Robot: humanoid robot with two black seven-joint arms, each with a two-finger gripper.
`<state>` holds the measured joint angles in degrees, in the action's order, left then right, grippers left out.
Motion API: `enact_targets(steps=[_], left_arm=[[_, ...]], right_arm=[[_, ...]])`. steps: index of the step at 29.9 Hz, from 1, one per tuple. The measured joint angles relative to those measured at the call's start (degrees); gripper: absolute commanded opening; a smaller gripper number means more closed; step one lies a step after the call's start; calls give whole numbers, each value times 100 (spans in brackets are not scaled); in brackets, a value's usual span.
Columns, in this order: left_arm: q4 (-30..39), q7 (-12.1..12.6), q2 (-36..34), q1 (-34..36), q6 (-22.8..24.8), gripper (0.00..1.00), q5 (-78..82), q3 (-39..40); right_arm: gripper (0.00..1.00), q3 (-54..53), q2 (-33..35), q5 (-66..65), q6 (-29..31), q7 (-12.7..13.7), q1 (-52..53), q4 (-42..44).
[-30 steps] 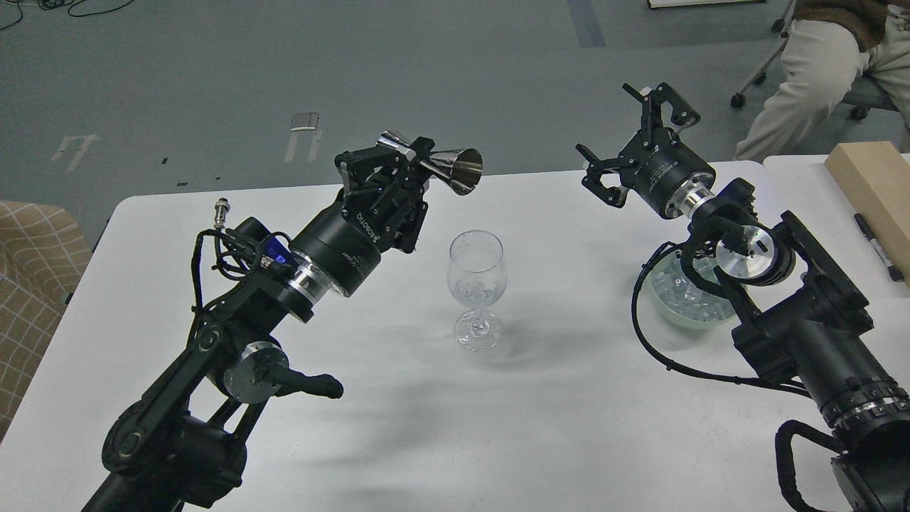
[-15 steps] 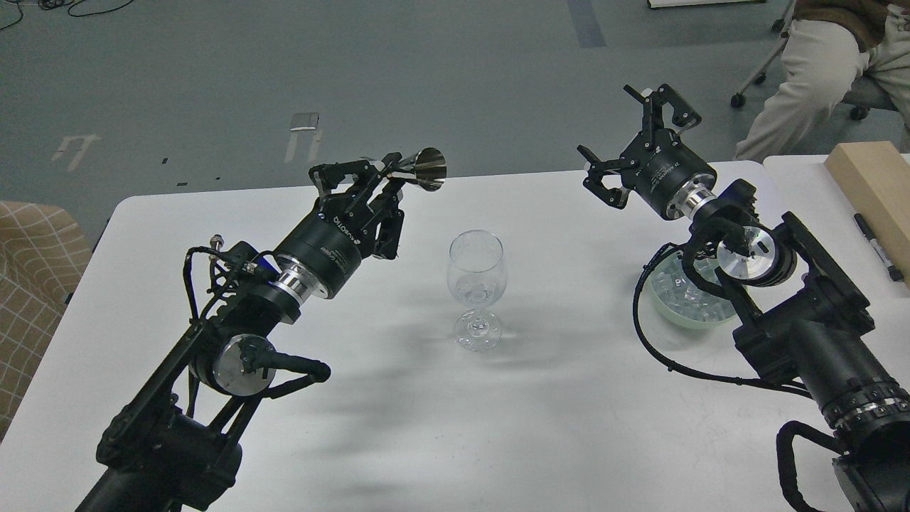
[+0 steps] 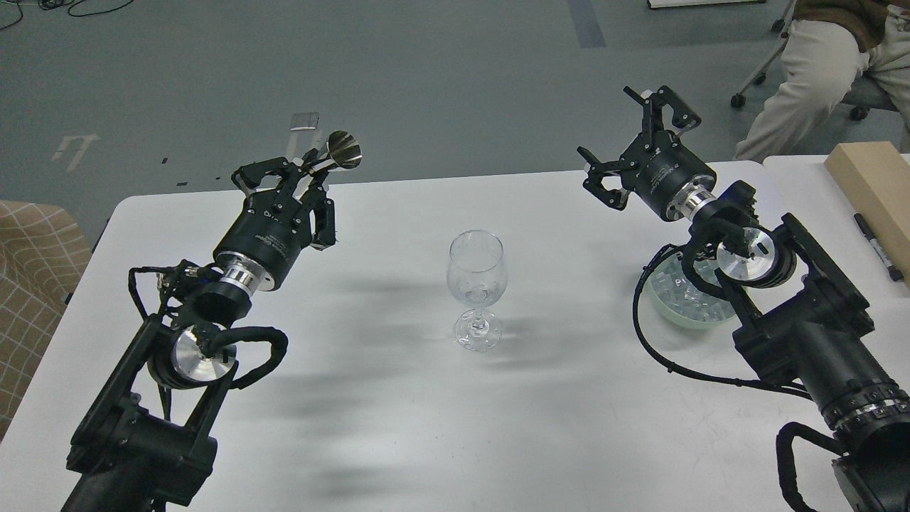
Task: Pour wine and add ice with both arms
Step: 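Carry the metal cup away from the wine glass with the left gripper, then lower the metal cup onto the table with the left gripper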
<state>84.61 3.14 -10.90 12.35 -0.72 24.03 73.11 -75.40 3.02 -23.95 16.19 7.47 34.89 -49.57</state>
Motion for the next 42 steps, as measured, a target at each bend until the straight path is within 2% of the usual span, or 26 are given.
enact_targets(steps=[10, 34, 37, 42], left_arm=[[-333, 19, -57, -113, -47, 3, -744, 772], [-1038, -7, 59, -352, -101, 7, -2714, 1710], [-1203, -6, 85, -363, 54, 7, -2980, 1813], [-1477, 3, 80, -373, 609, 10, -3350, 1904]], right_arm=[[100, 8, -4, 0, 0, 0, -13, -3], [100, 8, -12, -4, -14, 0, -26, -6], [100, 10, -24, -5, -58, 0, -18, -6], [100, 13, -29, -4, -79, 0, -1, -6]])
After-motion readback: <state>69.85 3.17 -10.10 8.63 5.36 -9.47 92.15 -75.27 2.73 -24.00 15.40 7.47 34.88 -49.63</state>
